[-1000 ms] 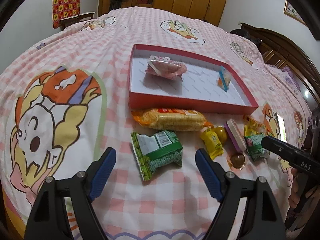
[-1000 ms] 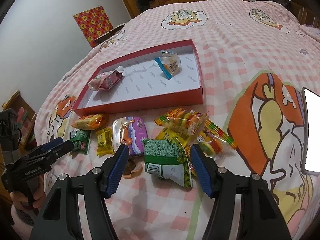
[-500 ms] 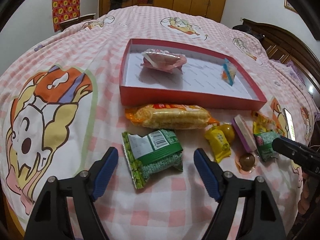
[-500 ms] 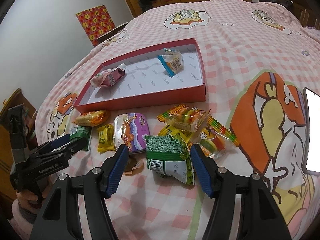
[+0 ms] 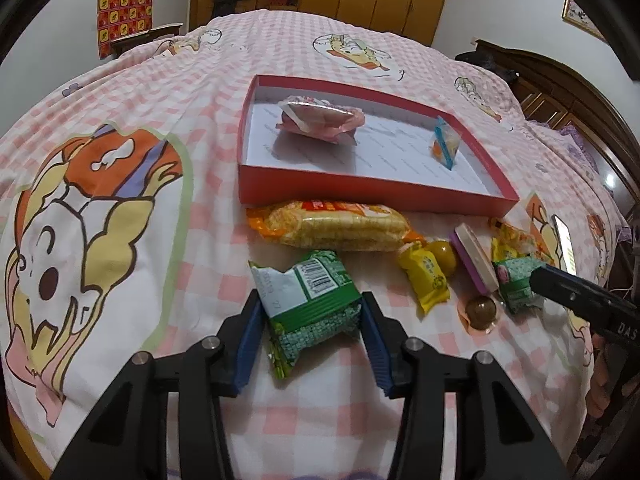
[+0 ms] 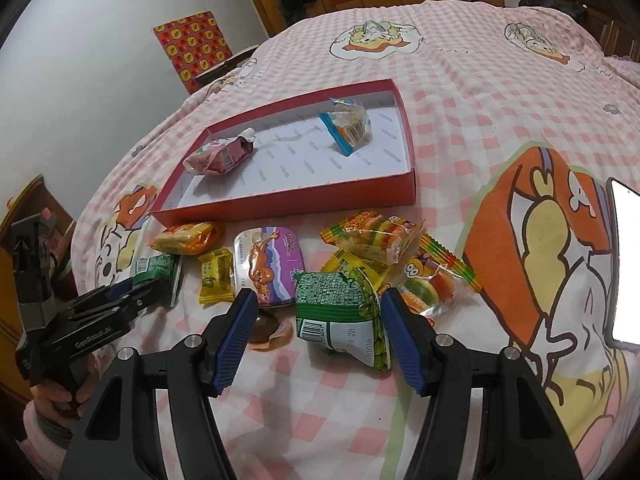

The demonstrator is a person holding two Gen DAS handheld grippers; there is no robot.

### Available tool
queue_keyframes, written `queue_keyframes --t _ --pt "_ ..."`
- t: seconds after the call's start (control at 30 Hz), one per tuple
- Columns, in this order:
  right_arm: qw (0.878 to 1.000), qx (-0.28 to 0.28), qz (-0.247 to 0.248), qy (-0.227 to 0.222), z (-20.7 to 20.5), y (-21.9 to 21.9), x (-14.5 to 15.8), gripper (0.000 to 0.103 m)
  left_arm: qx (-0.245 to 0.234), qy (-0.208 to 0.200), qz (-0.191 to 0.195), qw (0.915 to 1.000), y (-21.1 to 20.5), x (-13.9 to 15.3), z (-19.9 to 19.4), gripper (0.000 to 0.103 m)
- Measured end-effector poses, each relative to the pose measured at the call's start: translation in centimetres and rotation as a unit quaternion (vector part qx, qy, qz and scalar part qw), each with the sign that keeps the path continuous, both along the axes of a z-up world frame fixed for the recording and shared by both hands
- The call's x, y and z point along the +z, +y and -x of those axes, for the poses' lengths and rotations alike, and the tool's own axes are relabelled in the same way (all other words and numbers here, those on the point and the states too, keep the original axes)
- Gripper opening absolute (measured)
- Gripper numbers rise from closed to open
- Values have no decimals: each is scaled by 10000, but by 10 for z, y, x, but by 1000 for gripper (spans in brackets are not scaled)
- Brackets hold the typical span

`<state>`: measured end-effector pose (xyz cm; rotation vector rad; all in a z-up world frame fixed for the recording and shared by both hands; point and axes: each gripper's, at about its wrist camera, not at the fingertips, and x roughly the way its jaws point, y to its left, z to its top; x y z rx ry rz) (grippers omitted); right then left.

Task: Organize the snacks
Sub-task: 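Grasp the green snack pack with the left gripper while the right gripper grasps the purple tin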

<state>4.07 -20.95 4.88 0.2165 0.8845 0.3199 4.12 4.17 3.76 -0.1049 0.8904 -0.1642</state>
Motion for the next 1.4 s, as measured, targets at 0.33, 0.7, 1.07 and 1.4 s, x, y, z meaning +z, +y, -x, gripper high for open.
queue_keyframes --t 0.33,0.7,1.07,1.4 --pt "9998 50 -21 -177 5 10 10 65 278 -15 104 9996 20 0 5 49" --pt "9990 243 42 -383 2 27 20 65 277 9 111 9996 22 -8 5 50" --pt "9979 545 286 -214 -22 53 2 65 269 -2 138 9995 21 -9 6 50" --pt "9980 562 279 82 -39 55 -22 65 267 -14 195 9995 23 -9 8 50"
